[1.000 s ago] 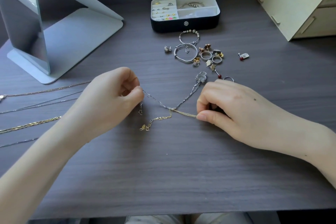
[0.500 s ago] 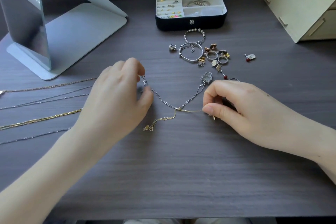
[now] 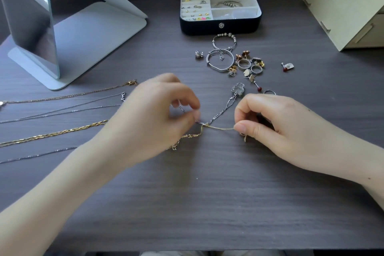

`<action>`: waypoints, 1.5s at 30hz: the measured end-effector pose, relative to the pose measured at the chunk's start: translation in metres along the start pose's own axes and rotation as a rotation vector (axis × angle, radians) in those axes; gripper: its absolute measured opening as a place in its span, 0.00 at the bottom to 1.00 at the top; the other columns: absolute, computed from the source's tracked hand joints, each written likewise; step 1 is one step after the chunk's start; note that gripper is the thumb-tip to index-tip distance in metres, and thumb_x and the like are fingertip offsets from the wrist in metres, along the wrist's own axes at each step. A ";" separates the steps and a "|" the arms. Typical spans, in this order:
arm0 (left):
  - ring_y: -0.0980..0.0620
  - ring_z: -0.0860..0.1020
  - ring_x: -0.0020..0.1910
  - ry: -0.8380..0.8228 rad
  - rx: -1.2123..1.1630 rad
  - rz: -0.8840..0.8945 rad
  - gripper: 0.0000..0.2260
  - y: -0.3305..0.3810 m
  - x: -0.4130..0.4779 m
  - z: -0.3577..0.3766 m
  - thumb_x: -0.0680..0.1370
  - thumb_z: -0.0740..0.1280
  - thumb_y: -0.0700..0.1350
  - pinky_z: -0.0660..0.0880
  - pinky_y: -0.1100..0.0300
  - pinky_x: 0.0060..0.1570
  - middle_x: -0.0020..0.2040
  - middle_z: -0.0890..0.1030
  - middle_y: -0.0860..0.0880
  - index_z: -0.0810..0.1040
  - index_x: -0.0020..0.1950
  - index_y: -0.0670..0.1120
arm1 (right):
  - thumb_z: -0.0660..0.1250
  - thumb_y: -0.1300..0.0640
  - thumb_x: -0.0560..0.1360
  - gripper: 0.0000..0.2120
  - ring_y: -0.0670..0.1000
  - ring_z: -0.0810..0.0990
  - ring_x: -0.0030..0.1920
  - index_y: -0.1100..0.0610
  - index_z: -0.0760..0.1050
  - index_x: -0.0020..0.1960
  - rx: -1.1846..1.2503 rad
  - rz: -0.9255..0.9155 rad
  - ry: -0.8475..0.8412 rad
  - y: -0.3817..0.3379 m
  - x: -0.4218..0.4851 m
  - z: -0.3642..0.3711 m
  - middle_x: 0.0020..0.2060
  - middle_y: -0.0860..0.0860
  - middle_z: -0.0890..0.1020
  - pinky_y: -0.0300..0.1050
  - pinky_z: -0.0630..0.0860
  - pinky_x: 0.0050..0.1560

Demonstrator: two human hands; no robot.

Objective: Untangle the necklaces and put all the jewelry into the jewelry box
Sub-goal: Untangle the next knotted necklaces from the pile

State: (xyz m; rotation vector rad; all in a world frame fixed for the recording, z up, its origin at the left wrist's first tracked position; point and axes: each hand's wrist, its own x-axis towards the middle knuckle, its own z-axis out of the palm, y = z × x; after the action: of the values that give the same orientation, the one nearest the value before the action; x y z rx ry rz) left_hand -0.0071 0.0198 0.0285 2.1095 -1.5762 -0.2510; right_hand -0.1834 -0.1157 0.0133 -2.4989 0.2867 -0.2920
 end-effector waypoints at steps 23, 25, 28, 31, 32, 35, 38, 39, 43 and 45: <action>0.55 0.72 0.42 -0.219 0.039 -0.058 0.08 0.016 -0.001 0.005 0.76 0.64 0.39 0.65 0.69 0.39 0.41 0.71 0.56 0.73 0.40 0.51 | 0.65 0.64 0.70 0.05 0.58 0.74 0.37 0.58 0.76 0.37 -0.693 -0.382 0.175 0.017 0.035 0.002 0.37 0.54 0.78 0.49 0.73 0.35; 0.61 0.72 0.38 -0.199 -0.005 -0.075 0.09 0.014 -0.001 0.005 0.76 0.65 0.39 0.66 0.73 0.37 0.39 0.72 0.57 0.73 0.40 0.51 | 0.64 0.66 0.71 0.06 0.58 0.75 0.38 0.58 0.74 0.37 -0.719 -0.414 0.132 0.019 0.038 0.002 0.37 0.55 0.78 0.50 0.72 0.35; 0.65 0.71 0.35 -0.186 -0.077 -0.086 0.09 0.012 -0.002 0.003 0.76 0.66 0.39 0.65 0.74 0.34 0.36 0.75 0.57 0.75 0.38 0.50 | 0.62 0.67 0.71 0.06 0.59 0.76 0.41 0.59 0.73 0.38 -0.715 -0.428 0.086 0.020 0.038 0.003 0.40 0.56 0.78 0.51 0.72 0.37; 0.61 0.72 0.29 -0.190 -0.164 -0.105 0.09 0.009 -0.002 0.001 0.76 0.66 0.39 0.66 0.72 0.31 0.32 0.77 0.55 0.76 0.38 0.50 | 0.64 0.72 0.69 0.09 0.60 0.75 0.44 0.58 0.70 0.40 -0.577 -0.394 0.072 0.018 0.037 0.005 0.42 0.57 0.78 0.53 0.73 0.42; 0.61 0.72 0.29 -0.189 -0.189 -0.106 0.08 0.008 -0.001 0.000 0.76 0.66 0.39 0.66 0.72 0.31 0.32 0.77 0.55 0.76 0.38 0.50 | 0.63 0.73 0.69 0.11 0.61 0.75 0.44 0.58 0.69 0.40 -0.514 -0.381 0.073 0.017 0.037 0.006 0.41 0.57 0.78 0.53 0.73 0.43; 0.57 0.75 0.32 -0.200 -0.273 -0.097 0.09 0.003 0.000 -0.002 0.76 0.66 0.38 0.71 0.65 0.35 0.35 0.81 0.55 0.76 0.38 0.50 | 0.61 0.73 0.70 0.09 0.59 0.75 0.43 0.60 0.68 0.41 -0.323 -0.304 0.068 0.015 0.035 0.005 0.41 0.56 0.77 0.52 0.72 0.44; 0.46 0.77 0.38 -0.236 -0.335 -0.085 0.09 0.000 0.001 -0.003 0.77 0.64 0.36 0.75 0.51 0.42 0.37 0.82 0.57 0.74 0.40 0.48 | 0.58 0.68 0.74 0.04 0.51 0.73 0.41 0.63 0.70 0.44 -0.119 -0.188 0.053 0.011 0.031 0.000 0.39 0.53 0.78 0.45 0.71 0.43; 0.44 0.77 0.38 -0.241 -0.348 -0.081 0.09 -0.001 0.002 -0.003 0.77 0.64 0.36 0.75 0.49 0.42 0.36 0.82 0.57 0.74 0.40 0.48 | 0.57 0.66 0.74 0.04 0.49 0.72 0.39 0.62 0.70 0.44 -0.055 -0.153 0.044 0.009 0.030 -0.001 0.38 0.50 0.78 0.42 0.70 0.42; 0.45 0.76 0.37 -0.240 -0.404 -0.066 0.06 -0.004 0.002 -0.003 0.77 0.64 0.40 0.74 0.49 0.42 0.35 0.82 0.56 0.74 0.41 0.47 | 0.55 0.63 0.75 0.07 0.47 0.70 0.34 0.53 0.64 0.42 0.088 -0.047 -0.009 0.000 0.030 -0.007 0.33 0.48 0.75 0.34 0.67 0.35; 0.45 0.76 0.37 -0.242 -0.416 -0.066 0.05 -0.004 0.002 -0.003 0.77 0.63 0.42 0.73 0.51 0.41 0.35 0.82 0.56 0.74 0.41 0.48 | 0.55 0.62 0.75 0.07 0.46 0.70 0.32 0.52 0.64 0.41 0.112 -0.008 -0.027 -0.008 0.029 -0.011 0.32 0.49 0.74 0.33 0.67 0.34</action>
State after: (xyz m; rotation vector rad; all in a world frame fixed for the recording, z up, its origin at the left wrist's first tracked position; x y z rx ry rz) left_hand -0.0016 0.0201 0.0297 1.8552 -1.4305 -0.8097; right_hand -0.1574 -0.1233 0.0310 -2.3921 0.2423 -0.2699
